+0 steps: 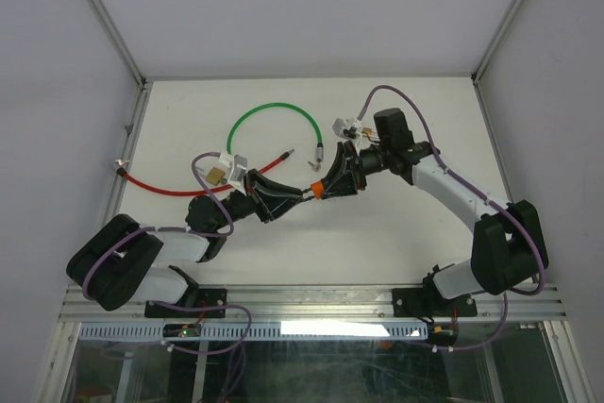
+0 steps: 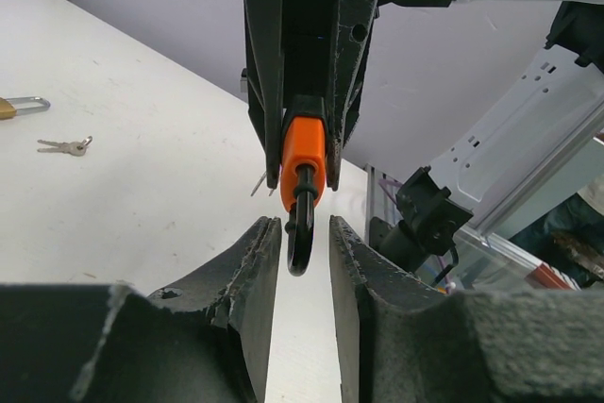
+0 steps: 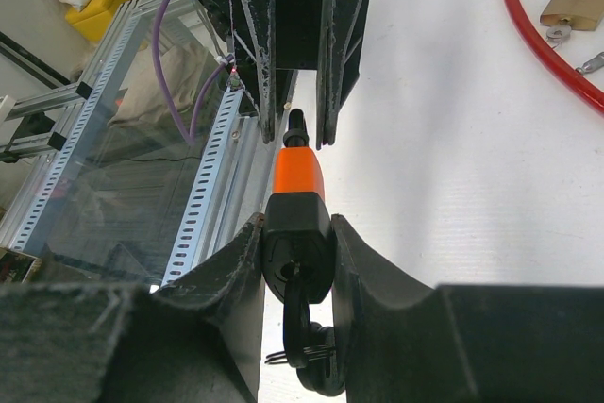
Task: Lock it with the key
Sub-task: Lock the lock.
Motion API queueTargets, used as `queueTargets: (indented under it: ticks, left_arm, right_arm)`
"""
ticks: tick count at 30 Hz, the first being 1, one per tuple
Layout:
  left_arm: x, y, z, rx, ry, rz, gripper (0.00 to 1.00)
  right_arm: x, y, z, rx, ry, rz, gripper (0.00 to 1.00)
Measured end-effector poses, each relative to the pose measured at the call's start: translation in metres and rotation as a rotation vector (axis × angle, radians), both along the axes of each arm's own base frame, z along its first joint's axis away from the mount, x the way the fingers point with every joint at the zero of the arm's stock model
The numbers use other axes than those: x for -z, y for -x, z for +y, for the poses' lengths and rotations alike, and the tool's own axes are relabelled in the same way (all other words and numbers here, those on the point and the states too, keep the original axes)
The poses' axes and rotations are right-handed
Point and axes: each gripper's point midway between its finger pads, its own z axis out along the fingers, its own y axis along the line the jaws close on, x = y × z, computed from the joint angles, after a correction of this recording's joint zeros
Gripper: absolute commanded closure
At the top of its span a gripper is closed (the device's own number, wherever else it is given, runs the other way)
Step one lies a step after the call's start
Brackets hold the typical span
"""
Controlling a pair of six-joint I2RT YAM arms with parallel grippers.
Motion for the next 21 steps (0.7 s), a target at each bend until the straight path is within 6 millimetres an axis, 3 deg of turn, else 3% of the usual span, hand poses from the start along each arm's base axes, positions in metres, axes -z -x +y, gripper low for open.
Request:
queueTargets:
  ticks: [21]
  left_arm:
    - [0.0042,-0.0054,0.0006,-0.028,-0.013,0.006,0.71]
  right_arm:
    - [0.0004,-0.0009,-0.0001,0.004,0.002,-0.002,1.0]
